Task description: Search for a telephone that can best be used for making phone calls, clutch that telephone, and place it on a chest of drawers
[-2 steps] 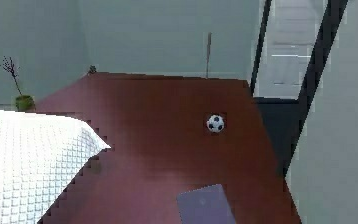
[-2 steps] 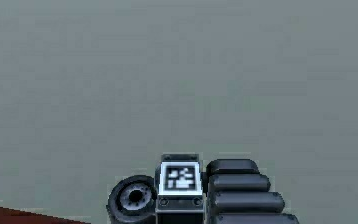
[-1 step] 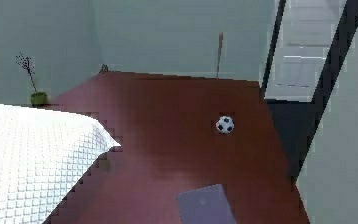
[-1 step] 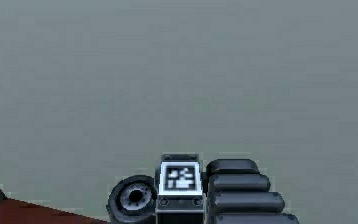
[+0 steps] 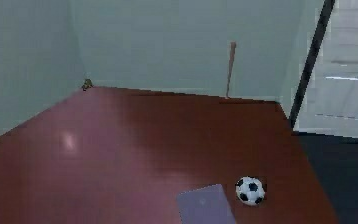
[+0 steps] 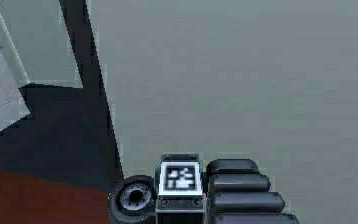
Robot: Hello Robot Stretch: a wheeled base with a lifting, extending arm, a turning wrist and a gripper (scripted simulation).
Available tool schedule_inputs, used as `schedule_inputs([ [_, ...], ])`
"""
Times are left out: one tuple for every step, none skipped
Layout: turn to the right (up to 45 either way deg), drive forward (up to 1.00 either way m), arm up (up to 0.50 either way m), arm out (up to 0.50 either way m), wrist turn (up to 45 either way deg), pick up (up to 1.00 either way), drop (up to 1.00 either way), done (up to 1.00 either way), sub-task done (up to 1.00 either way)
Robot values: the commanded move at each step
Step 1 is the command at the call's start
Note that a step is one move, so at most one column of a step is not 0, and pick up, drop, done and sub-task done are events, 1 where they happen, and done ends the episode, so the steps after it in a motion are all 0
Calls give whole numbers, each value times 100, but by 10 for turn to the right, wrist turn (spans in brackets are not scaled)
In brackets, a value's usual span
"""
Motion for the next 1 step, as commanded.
schedule_inputs([
  [0,95,0,0,0,0,0,0,0],
])
